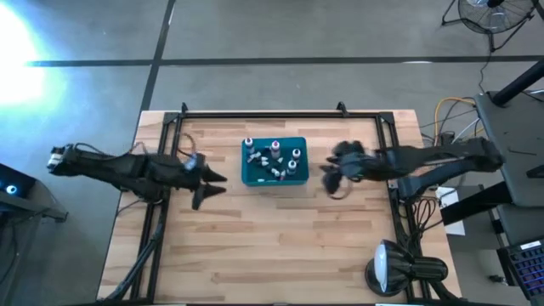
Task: Pick & Place food coloring
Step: Return to Home Position
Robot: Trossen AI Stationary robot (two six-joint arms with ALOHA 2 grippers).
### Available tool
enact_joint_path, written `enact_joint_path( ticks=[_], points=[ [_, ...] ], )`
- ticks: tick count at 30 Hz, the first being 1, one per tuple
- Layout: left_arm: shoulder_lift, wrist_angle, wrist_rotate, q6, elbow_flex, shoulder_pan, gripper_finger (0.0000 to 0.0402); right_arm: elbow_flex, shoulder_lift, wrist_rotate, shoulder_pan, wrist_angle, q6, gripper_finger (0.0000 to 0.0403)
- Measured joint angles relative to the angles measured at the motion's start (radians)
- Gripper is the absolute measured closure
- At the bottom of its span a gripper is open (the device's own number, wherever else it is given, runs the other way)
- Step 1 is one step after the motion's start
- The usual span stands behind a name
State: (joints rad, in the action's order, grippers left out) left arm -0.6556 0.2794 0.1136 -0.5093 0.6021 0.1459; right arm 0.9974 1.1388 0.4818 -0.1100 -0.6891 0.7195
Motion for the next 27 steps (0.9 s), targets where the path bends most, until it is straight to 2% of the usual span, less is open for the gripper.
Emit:
enact_joint_path(
  ticks=[3,7,13,18,20,23,27],
  points=[
    [0.108,-0.002,0.0,0.016,-0.026,-0.026,0.0223,-0.092,-0.144,0.047,-0.021,-0.018,0.08,0.024],
    [0.24,-0.017,0.009,0.031,-0.075,-0.032,0.0223,-0.197,-0.312,0.049,-0.021,-0.023,0.056,0.0243],
    [0.392,-0.05,0.094,0.046,-0.169,-0.031,0.0223,-0.321,-0.49,0.05,-0.022,0.007,0.075,0.024],
    [0.488,-0.058,0.156,0.04,-0.251,-0.032,0.0223,-0.399,-0.57,0.014,-0.023,0.062,-0.08,0.0239],
    [0.528,-0.067,0.158,0.027,-0.282,-0.032,0.0223,-0.435,-0.593,0.013,-0.023,0.13,-0.134,0.0242],
    [0.57,-0.074,0.158,0.008,-0.338,-0.032,0.0223,-0.506,-0.64,-0.012,-0.024,0.323,-0.244,0.0246],
    [0.626,-0.14,0.162,-0.016,-0.408,-0.032,0.0223,-0.618,-0.697,-0.15,-0.023,0.616,-0.433,0.0248]
  ],
)
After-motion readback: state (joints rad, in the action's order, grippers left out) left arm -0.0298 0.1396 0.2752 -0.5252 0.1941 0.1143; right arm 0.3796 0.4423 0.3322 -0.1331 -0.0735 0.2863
